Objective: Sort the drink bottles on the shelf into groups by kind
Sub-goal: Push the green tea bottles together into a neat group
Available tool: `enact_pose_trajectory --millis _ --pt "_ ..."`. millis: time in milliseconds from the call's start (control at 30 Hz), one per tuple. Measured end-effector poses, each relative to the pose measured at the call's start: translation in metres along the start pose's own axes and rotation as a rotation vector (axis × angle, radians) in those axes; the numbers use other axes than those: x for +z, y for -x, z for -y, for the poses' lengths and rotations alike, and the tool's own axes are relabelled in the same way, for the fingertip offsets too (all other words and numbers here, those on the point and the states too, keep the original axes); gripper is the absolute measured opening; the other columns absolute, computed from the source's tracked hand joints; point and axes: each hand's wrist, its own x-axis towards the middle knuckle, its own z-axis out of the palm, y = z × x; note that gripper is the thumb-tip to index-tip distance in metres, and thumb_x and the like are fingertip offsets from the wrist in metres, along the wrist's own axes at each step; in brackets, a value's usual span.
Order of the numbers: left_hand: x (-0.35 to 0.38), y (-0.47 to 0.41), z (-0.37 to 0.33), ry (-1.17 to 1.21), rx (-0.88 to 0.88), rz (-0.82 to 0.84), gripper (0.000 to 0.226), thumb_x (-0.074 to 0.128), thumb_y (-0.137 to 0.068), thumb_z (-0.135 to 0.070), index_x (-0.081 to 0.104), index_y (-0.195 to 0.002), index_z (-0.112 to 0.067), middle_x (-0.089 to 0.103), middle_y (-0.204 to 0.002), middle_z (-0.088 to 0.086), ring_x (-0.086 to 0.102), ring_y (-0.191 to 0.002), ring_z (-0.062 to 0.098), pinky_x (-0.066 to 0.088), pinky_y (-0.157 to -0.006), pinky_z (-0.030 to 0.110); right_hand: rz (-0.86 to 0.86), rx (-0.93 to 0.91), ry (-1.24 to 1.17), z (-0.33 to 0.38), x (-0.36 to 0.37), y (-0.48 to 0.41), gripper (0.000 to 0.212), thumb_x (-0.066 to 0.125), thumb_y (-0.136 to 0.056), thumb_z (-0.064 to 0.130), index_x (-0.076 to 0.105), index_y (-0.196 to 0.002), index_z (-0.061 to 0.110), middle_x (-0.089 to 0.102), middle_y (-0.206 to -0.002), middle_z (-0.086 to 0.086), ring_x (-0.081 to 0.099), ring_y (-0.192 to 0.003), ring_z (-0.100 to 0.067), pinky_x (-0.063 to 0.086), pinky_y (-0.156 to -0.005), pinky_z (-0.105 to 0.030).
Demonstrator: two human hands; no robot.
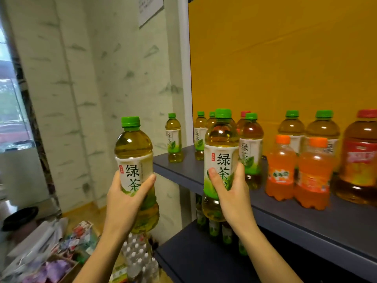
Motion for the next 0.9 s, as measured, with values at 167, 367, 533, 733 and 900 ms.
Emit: enact_pose_trajectory --millis 167,367,533,733,900 --pt "0.009 -0.082 0.045 -0.02 0.007 0.026 0.048 0.067 -0.063 -0.042 0.054 -0.103 -0.019 0.064 -0.093 0.005 0.063 -0.087 0.018 0.049 -0.069 0.027 0.021 -0.003 0.007 -0.04 0.051 -0.065 0.059 0.057 -0.072 0.048 0.038 -0.125 0.029 0.056 -0.115 0.015 0.054 -0.102 0.012 0.049 -0.081 -0.009" --pt "0.024 -0.163 0.096 -0.051 0.016 0.015 0.047 0.07 -0.066 -0.041 0.048 -0.102 -0.018 0.061 -0.09 -0.001 0.06 -0.086 0.013 0.047 -0.066 0.023 -0.055 -0.026 0.042 -0.083 0.104 -0.121 0.08 0.059 -0.073 0.047 0.024 -0.141 0.025 0.049 -0.133 0.008 0.048 -0.12 -0.001 0.044 -0.094 -0.012" --pt "0.037 -0.218 0.141 -0.036 -0.005 0.035 0.044 0.071 -0.075 -0.03 0.043 -0.104 -0.014 0.055 -0.088 -0.004 0.056 -0.083 0.011 0.044 -0.063 0.022 -0.106 -0.03 0.12 -0.115 0.129 -0.144 0.073 0.062 -0.083 0.031 0.021 -0.143 0.022 0.045 -0.134 0.01 0.045 -0.114 0.014 0.037 -0.085 0.002" --pt "0.055 -0.273 0.192 0.01 -0.023 0.217 0.047 0.075 -0.072 -0.028 0.041 -0.102 -0.016 0.054 -0.089 -0.009 0.054 -0.083 0.004 0.043 -0.063 0.02 -0.209 0.002 0.269 -0.147 0.151 -0.167 0.074 0.065 -0.082 0.028 0.022 -0.141 0.016 0.045 -0.135 0.003 0.048 -0.117 -0.001 0.039 -0.087 0.0" --pt "0.069 -0.299 0.225 0.092 -0.041 0.369 0.052 0.077 -0.07 -0.028 0.043 -0.108 -0.019 0.057 -0.095 -0.013 0.056 -0.089 0.004 0.047 -0.068 0.022 -0.281 0.059 0.338 -0.166 0.163 -0.174 0.071 0.065 -0.082 0.028 0.023 -0.138 0.02 0.047 -0.131 0.004 0.048 -0.119 -0.004 0.042 -0.09 -0.011"
